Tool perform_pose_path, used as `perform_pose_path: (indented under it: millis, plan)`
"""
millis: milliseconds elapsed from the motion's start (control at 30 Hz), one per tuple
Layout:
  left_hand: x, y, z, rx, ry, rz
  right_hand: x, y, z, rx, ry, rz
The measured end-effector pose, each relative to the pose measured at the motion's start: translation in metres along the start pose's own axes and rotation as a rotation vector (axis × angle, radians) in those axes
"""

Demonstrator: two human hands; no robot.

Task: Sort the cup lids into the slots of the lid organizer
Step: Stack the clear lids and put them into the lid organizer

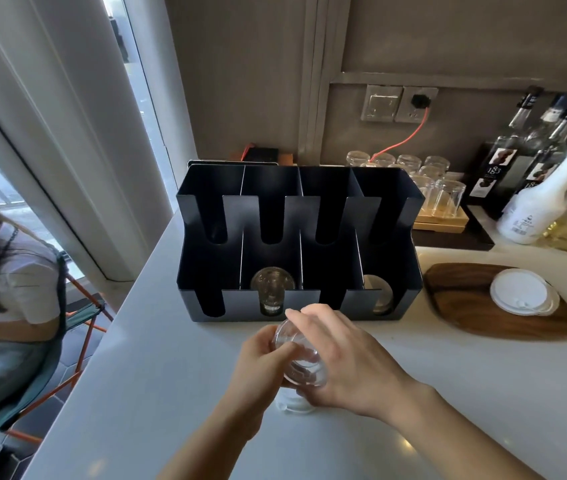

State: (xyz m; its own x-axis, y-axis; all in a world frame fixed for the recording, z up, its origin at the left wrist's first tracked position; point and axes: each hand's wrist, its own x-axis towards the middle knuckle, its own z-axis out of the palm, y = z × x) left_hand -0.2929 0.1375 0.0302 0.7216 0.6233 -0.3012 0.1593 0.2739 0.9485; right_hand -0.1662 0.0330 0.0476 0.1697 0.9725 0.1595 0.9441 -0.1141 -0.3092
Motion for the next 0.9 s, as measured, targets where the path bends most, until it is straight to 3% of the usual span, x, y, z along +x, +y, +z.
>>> perform_pose_path:
  millis: [233,400,500,567,667,733,900]
  plan:
    - [-0.002,0.002,-0.014,-0.028,0.035,0.005,0.018,-0.010,-0.001,0.015,-0.048,-0.006]
    - [-0.003,0.008,-0.027,-0.085,-0.039,0.017,0.027,-0.013,-0.001,0.078,-0.052,0.016]
    - [0.002,0.002,-0.042,-0.044,0.089,0.069,0.037,-0.010,-0.013,0.035,-0.031,0.029]
    - [0.008,-0.015,-0.062,0.283,0.259,0.172,0.047,-0.006,-0.026,0.019,-0.007,0.038]
    - [0.022,-0.049,-0.104,1.167,0.417,0.308,0.068,0.000,-0.042,-0.007,0.030,0.051]
    - [0.031,-0.066,-0.123,1.344,0.441,0.241,0.084,0.005,-0.046,-0.008,0.031,0.092]
    - [0.044,-0.079,-0.133,1.422,0.466,0.088,0.122,0.012,-0.037,-0.042,-0.022,0.129]
